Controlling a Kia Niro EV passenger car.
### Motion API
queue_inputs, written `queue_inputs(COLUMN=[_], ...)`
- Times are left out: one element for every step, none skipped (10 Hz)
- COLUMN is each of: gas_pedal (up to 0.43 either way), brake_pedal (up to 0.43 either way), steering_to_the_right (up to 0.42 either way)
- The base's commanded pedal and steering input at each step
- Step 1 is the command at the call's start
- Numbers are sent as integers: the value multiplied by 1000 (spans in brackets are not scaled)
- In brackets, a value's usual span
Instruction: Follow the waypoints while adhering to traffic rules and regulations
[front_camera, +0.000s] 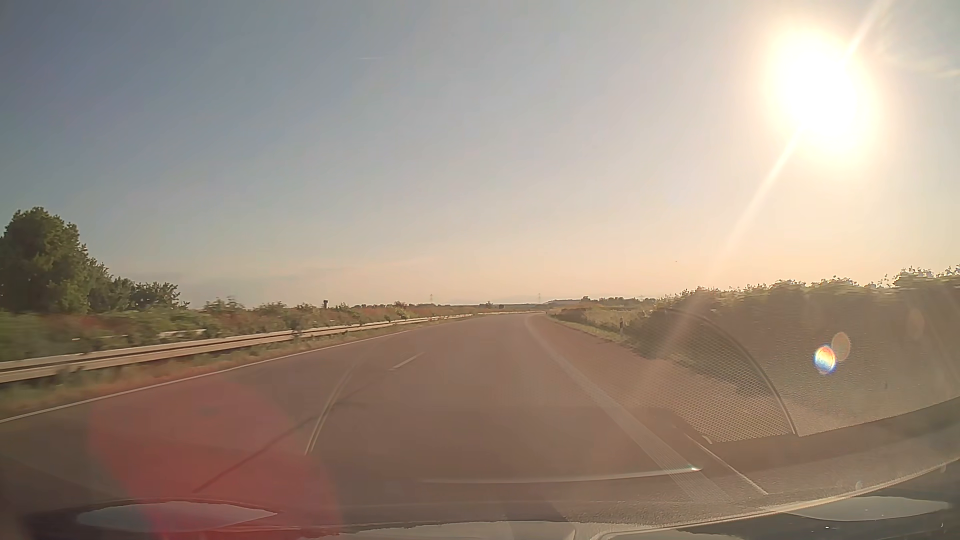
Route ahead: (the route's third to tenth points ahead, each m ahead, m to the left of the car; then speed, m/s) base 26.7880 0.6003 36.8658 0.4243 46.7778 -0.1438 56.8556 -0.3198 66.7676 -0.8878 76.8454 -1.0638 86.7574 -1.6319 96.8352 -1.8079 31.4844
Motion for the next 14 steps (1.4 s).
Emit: queue_inputs(gas_pedal=[240,240,240,228,228,228,228,228,228,228,228,220,220,220], brake_pedal=[0,0,0,0,0,0,0,0,0,0,0,0,0,0], steering_to_the_right=[3,3,3,3,3,3,3,3,3,3,3,3,3,3])
